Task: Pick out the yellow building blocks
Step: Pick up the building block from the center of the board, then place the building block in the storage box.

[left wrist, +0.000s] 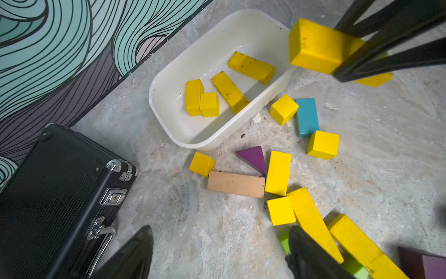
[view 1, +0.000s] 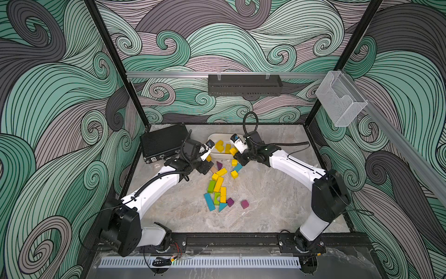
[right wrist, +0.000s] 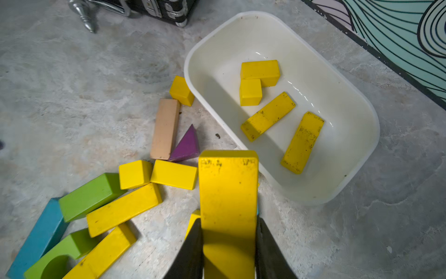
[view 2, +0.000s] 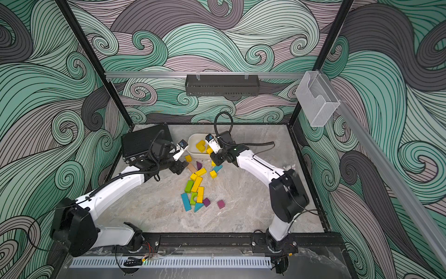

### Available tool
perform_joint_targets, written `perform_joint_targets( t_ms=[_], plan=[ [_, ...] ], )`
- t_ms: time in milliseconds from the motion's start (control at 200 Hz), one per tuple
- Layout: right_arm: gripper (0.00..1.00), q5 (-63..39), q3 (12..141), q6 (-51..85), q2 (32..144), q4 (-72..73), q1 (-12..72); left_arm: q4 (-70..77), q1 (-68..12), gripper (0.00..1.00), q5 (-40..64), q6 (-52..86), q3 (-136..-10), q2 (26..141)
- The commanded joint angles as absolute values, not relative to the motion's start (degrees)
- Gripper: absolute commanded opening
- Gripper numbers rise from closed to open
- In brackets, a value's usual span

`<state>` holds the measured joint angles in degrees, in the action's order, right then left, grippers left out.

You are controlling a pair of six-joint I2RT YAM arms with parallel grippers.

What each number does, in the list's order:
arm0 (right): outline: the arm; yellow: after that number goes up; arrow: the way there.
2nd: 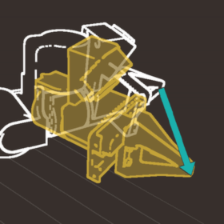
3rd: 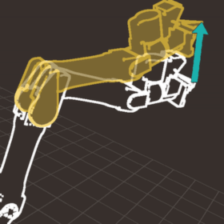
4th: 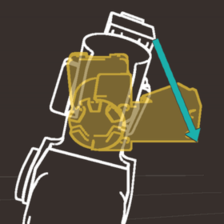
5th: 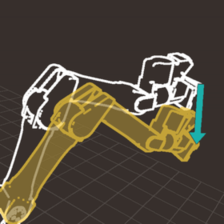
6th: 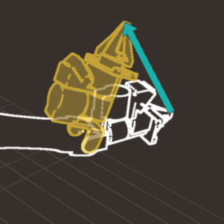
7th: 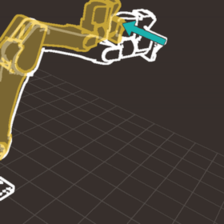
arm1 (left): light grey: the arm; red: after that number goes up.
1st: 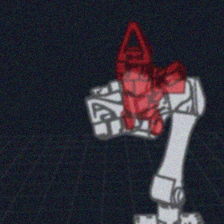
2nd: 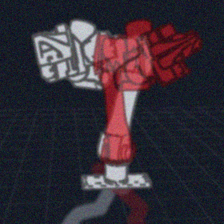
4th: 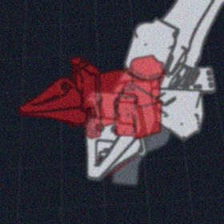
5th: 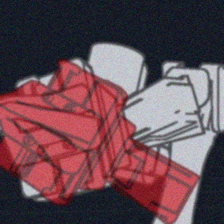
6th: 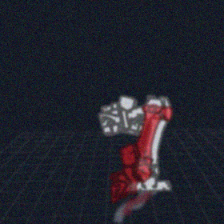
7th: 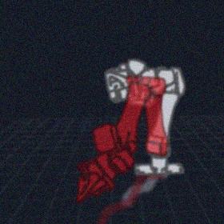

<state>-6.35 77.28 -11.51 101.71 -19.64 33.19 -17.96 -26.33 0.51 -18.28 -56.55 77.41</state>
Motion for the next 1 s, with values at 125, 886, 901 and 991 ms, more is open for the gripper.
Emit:
perform_joint_targets(
  t_ms=[125,886,901,991],
  plan=[
    [0.2,-7.11,88.43,-12.93,113.19,-16.13,30.1,-12.06,-26.07,0.88,4.31,-19.22,-55.01,78.89],
    [0.32,-6.75,116.61,-21.09,138.85,-27.59,26.3,-10.59,-26.19,0.89,4.31,-22.15,-52.58,81.12],
    [0.33,-6.68,116.69,-21.17,138.91,-27.56,26.27,-10.64,-26.27,0.89,4.32,-22.21,-52.48,81.08],
    [0.39,-6.5,116.88,-21.18,139.02,-27.54,26.19,-10.58,-26.52,0.89,3.66,-22.91,-52.22,81.12]
  ],
)
